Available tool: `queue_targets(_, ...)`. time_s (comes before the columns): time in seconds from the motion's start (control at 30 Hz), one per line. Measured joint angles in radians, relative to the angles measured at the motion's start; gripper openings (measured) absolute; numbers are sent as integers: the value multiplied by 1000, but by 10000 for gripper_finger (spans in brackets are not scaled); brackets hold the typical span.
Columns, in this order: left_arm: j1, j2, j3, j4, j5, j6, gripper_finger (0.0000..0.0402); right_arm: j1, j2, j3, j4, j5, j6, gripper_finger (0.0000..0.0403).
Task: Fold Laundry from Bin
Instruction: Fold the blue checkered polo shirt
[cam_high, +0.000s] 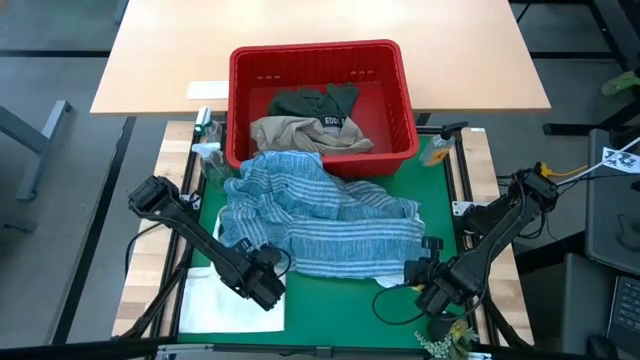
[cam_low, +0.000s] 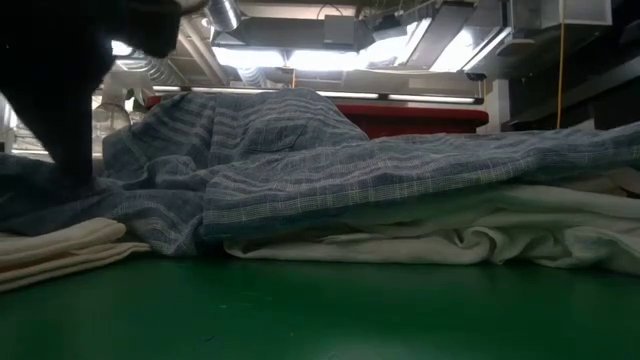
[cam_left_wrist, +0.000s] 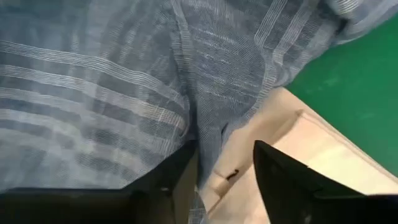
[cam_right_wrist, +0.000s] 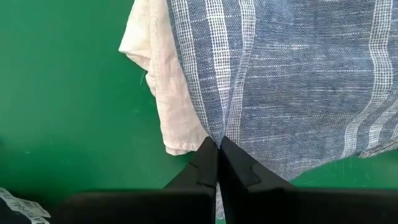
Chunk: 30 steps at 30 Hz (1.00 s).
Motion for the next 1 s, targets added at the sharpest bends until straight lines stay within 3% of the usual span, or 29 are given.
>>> queue_targets(0.23, 24, 0, -106, 109, 1, 0, 192, 0, 0, 0, 0, 0, -2, 1)
queue_targets(0.6, 85, -3, -206, 214, 2, 7, 189, 0, 0, -1, 0, -1, -2, 1)
queue_targets(0.8, 92, -9, -253, 282, 38, 5, 114, 0, 0, -1, 0, -1, -2, 0)
queue_targets(0.93, 92, -4, -211, 242, 61, 16, 30, 0, 0, -1, -1, -1, -2, 0)
queue_targets(1.0, 93, 1, -179, 209, 79, 43, 10, 0, 0, -1, -3, -1, -3, 0)
